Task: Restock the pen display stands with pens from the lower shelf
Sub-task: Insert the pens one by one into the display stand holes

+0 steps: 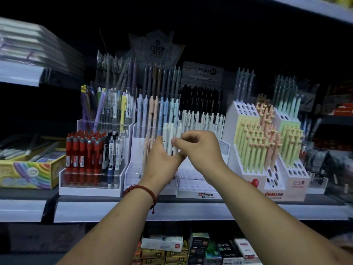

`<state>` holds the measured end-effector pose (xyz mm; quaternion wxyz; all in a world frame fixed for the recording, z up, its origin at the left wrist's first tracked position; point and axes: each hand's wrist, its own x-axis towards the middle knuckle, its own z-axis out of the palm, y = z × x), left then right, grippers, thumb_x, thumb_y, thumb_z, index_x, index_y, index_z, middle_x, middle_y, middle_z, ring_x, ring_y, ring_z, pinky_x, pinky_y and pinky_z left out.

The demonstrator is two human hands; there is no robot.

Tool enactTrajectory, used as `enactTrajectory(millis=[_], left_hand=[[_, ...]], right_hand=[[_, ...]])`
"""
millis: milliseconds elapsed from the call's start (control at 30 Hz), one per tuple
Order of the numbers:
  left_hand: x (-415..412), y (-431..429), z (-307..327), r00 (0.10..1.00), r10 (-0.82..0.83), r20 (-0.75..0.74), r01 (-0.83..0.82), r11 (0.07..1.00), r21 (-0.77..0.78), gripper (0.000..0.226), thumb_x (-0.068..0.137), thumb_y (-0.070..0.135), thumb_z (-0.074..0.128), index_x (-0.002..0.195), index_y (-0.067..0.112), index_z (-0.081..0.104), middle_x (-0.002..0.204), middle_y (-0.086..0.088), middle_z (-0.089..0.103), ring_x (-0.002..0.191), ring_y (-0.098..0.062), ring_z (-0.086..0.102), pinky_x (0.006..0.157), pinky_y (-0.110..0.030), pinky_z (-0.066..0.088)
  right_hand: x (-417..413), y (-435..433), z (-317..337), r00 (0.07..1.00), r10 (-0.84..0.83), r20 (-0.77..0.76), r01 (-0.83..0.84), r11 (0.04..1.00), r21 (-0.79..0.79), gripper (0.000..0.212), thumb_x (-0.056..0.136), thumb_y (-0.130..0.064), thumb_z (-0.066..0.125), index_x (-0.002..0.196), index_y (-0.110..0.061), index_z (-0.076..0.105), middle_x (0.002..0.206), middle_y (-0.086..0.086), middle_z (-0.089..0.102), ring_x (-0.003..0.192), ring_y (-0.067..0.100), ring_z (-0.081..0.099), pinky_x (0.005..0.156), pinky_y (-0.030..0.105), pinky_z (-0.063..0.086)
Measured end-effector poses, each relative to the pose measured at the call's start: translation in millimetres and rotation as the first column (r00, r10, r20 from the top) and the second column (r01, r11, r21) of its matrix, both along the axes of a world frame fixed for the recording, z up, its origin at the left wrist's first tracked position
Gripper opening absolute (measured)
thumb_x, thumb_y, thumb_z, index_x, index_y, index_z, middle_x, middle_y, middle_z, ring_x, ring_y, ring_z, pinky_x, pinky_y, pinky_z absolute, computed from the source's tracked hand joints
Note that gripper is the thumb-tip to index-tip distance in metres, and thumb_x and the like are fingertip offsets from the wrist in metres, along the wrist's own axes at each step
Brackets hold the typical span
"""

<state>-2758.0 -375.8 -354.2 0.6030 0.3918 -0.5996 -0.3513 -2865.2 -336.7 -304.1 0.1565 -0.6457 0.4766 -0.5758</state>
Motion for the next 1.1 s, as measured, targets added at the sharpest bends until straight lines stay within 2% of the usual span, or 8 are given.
enactTrajectory(millis=[67, 100, 167, 333, 567, 733, 833, 1100], left_hand=[[0.4, 0.6, 0.4, 0.999, -0.043, -0.024, 0.044, 0.999, 0.025, 0.08, 0.079, 0.048, 0.077, 0.146, 0.021, 0.041, 0.102, -0.008, 0.071, 0.064, -0.022, 0.069, 0.042, -0.025, 0.043], [0.6, -1.1, -0.9, 0.997, -0.063, -0.046, 0.064, 0.998, 0.013, 0.064, 0.08, 0.045, 0.079, 0.131, 0.018, 0.052, 0.079, -0.002, 0.065, 0.048, -0.017, 0.058, 0.043, -0.027, 0.043], [3.1, -5.1, -4.9, 0.991, -0.104, -0.086, 0.105, 0.994, 0.009, 0.051, 0.078, 0.043, 0.085, 0.113, 0.018, 0.057, 0.064, 0.002, 0.051, 0.039, -0.014, 0.042, 0.043, -0.028, 0.04], [20.2, -23.0, -23.9, 0.986, -0.126, -0.113, 0.131, 0.991, 0.04, 0.022, 0.092, 0.018, 0.077, 0.104, 0.024, 0.059, 0.069, -0.007, 0.05, 0.042, -0.017, 0.042, 0.042, -0.026, 0.038], [23.9, -37.8, -47.9, 0.983, -0.131, -0.129, 0.131, 0.991, -0.008, 0.02, 0.099, 0.012, 0.064, 0.099, 0.033, 0.067, 0.06, 0.005, 0.053, 0.05, -0.02, 0.046, 0.043, -0.026, 0.037], [24.5, -37.5, -49.3, 0.977, -0.154, -0.149, 0.152, 0.988, -0.025, 0.02, 0.098, 0.008, 0.064, 0.103, 0.027, 0.069, 0.061, 0.006, 0.052, 0.048, -0.016, 0.043, 0.042, -0.025, 0.037], [24.0, -37.5, -46.6, 0.971, -0.174, -0.163, 0.173, 0.985, -0.023, 0.019, 0.098, 0.007, 0.064, 0.104, 0.025, 0.069, 0.061, 0.005, 0.051, 0.046, -0.014, 0.042, 0.041, -0.023, 0.036], [24.5, -35.8, -48.2, 0.949, -0.221, -0.226, 0.222, 0.975, -0.022, 0.021, 0.098, 0.005, 0.063, 0.104, 0.024, 0.07, 0.062, 0.0, 0.048, 0.044, -0.014, 0.037, 0.041, -0.021, 0.033]], right_hand=[[-1.6, -0.9, 2.8, 0.999, 0.006, 0.041, -0.008, 1.0, 0.031, 0.021, 0.086, -0.016, 0.079, 0.07, -0.005, 0.072, 0.063, -0.001, 0.062, 0.061, 0.009, 0.058, 0.062, 0.023, 0.05], [-1.9, -1.3, 4.8, 0.997, 0.025, 0.068, -0.029, 0.998, 0.049, 0.021, 0.087, -0.017, 0.079, 0.071, -0.004, 0.073, 0.066, 0.003, 0.064, 0.064, 0.012, 0.059, 0.066, 0.029, 0.053], [-5.0, -4.6, 12.8, 0.989, 0.024, 0.147, -0.034, 0.998, 0.062, 0.02, 0.091, -0.018, 0.076, 0.076, -0.005, 0.074, 0.075, 0.01, 0.07, 0.069, 0.017, 0.063, 0.07, 0.037, 0.055], [-28.1, -37.3, 52.1, 0.927, -0.11, 0.36, 0.136, 0.99, -0.048, 0.016, 0.1, -0.013, 0.064, 0.087, -0.007, 0.07, 0.077, 0.01, 0.068, 0.068, 0.021, 0.066, 0.067, 0.033, 0.06], [-43.7, -89.0, 55.7, 0.968, -0.251, -0.031, 0.246, 0.963, -0.109, 0.021, 0.105, -0.015, 0.055, 0.102, 0.003, 0.063, 0.087, 0.02, 0.07, 0.062, 0.015, 0.067, 0.061, 0.024, 0.061], [-46.4, -112.0, 49.2, 0.958, -0.274, -0.08, 0.271, 0.962, -0.043, 0.022, 0.107, -0.015, 0.051, 0.102, 0.004, 0.062, 0.079, 0.016, 0.067, 0.063, 0.019, 0.068, 0.067, 0.035, 0.063], [-40.8, -122.1, 45.1, 0.943, -0.237, -0.233, 0.252, 0.967, 0.037, 0.024, 0.105, -0.014, 0.054, 0.098, 0.007, 0.063, 0.079, 0.022, 0.07, 0.065, 0.026, 0.071, 0.072, 0.048, 0.063], [-41.7, -141.3, 24.6, 0.839, -0.289, -0.46, 0.33, 0.944, 0.008, 0.041, 0.108, -0.028, 0.045, 0.09, 0.004, 0.063, 0.086, 0.023, 0.07, 0.081, 0.036, 0.07, 0.082, 0.046, 0.058]])
